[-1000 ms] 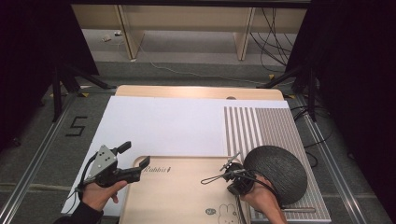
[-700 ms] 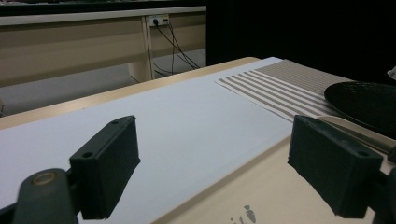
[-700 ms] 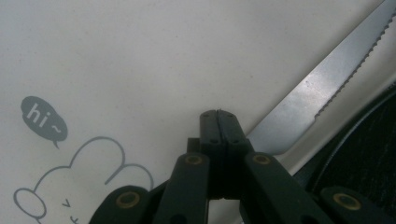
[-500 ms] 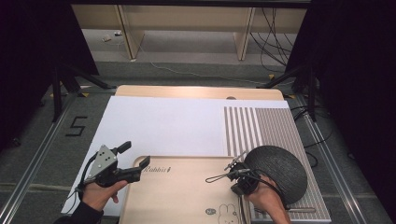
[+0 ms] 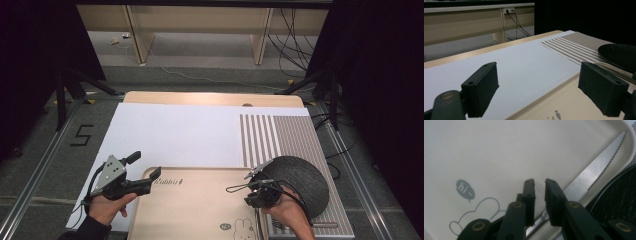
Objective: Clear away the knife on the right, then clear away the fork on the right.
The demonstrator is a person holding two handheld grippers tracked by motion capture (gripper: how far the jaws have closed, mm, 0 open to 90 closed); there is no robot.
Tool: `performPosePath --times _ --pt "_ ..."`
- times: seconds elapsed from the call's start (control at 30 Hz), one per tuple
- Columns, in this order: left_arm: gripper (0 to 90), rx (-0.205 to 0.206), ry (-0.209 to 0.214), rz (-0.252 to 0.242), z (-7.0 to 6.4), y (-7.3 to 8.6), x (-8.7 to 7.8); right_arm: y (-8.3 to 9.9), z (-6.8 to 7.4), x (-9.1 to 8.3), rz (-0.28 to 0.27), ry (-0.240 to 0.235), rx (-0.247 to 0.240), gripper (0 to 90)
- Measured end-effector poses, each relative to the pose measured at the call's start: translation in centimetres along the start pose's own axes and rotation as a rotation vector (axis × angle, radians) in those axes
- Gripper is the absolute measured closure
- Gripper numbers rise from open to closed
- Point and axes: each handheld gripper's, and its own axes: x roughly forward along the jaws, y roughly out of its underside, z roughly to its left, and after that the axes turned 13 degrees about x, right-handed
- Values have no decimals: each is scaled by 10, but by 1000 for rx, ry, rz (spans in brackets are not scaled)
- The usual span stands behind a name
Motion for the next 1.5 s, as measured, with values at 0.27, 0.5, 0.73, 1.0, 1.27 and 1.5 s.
performPosePath --times 0.27,0.5,0.73,1.0,1.27,1.5 --pt "158 -3 1 -1 0 0 2 1 -3 -8 -88 -122 21 476" --pt "158 -5 3 -3 0 -1 2 3 -6 -17 -164 -168 39 375" --pt "158 -5 3 -3 0 -1 2 5 -9 -26 -237 -179 59 314" --pt "158 -2 6 -3 0 -1 2 10 -11 -38 -309 -199 84 289" --pt "158 -2 5 -3 0 -1 1 20 -18 -44 -339 -184 107 282" --pt "158 1 5 -5 1 -1 2 32 -24 -51 -363 -164 121 278"
